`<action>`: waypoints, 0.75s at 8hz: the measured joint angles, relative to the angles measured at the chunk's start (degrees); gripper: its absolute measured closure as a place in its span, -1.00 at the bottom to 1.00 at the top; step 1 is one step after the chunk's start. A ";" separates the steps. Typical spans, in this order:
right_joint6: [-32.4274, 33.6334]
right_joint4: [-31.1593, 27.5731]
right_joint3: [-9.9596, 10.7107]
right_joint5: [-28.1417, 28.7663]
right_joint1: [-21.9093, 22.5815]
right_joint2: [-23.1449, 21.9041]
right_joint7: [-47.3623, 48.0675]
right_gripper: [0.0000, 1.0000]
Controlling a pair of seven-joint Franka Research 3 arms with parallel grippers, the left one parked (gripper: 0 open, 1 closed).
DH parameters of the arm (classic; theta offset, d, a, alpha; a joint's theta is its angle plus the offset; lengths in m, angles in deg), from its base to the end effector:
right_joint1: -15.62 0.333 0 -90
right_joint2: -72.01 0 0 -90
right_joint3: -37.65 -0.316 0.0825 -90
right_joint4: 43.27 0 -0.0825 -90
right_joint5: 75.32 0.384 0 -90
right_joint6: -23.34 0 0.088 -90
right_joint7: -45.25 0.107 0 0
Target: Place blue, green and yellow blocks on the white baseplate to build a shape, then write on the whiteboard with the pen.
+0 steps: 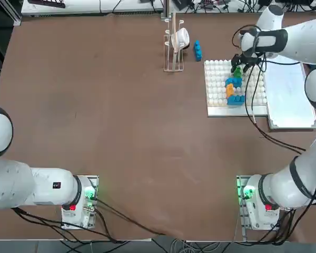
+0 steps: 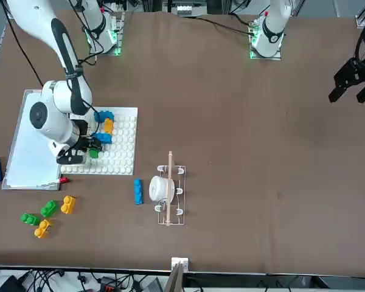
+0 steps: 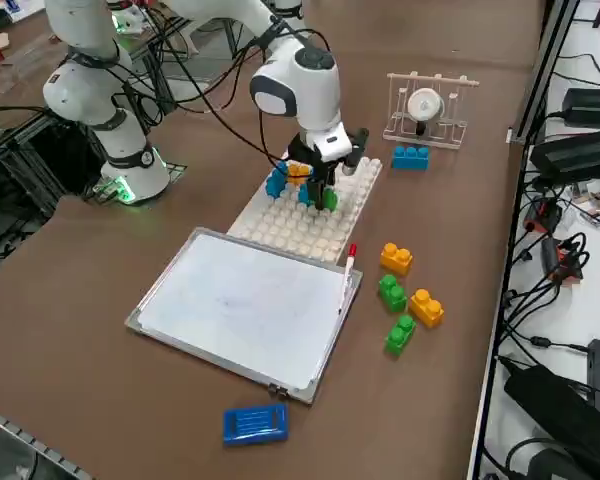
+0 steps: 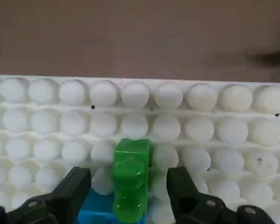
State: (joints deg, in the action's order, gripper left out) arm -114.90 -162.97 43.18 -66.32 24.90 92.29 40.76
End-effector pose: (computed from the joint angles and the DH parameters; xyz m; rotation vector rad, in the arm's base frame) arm 0.5806 0.0397 0.2511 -3.0714 -0.0470 0.0408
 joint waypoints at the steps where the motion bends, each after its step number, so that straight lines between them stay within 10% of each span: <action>1: 3.19 1.51 0.09 0.00 -0.01 -1.41 0.00 -1.00; 6: 21.91 15.42 -0.23 0.01 2.58 -3.33 5.29 -1.00</action>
State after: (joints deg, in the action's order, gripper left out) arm -92.99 -147.55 42.94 -66.30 27.47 88.96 46.04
